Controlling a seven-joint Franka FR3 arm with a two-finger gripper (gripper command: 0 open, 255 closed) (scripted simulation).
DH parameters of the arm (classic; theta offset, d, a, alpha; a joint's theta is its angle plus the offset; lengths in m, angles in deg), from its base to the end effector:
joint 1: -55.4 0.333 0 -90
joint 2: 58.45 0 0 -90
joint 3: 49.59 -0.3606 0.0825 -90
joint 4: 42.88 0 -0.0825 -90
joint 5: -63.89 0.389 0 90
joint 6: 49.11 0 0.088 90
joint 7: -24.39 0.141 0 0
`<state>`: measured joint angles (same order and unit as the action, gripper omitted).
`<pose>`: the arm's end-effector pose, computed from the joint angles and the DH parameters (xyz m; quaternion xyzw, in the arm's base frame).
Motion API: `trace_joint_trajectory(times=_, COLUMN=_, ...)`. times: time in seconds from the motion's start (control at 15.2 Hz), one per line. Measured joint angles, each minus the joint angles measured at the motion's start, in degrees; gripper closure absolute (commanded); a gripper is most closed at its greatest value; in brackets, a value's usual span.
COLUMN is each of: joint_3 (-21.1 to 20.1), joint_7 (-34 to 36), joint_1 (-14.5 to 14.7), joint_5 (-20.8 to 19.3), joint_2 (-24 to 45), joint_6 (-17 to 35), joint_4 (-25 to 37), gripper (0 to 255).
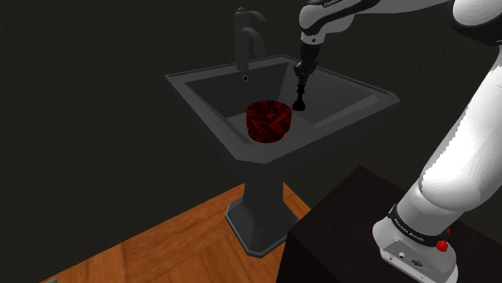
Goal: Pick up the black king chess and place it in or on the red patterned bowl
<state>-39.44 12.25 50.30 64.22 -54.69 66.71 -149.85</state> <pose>0.5786 -0.1550 0.4948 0.9986 -0.0278 0.0429 0.0137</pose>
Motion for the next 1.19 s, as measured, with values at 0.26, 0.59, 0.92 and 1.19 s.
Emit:
trace_joint_trajectory(times=0.26, joint_3=-0.1, joint_7=0.2, joint_1=0.1, joint_5=-0.1, joint_2=-0.4, joint_6=-3.0, joint_4=2.6, gripper=255)
trace_joint_trajectory(times=0.59, joint_3=0.0, joint_7=0.2, joint_1=0.1, joint_5=-0.2, joint_2=-0.8, joint_6=-6.7, joint_4=5.9, gripper=255)
trace_joint_trajectory(times=0.92, joint_3=0.0, joint_7=0.0, joint_1=0.0, joint_5=-0.1, joint_2=-0.7, joint_6=-10.6, joint_4=9.9, gripper=255)
trace_joint_trajectory(times=1.19, joint_3=0.1, joint_7=0.0, joint_1=0.0, joint_5=-0.1, joint_2=-0.2, joint_6=-13.9, joint_4=13.7, gripper=255)
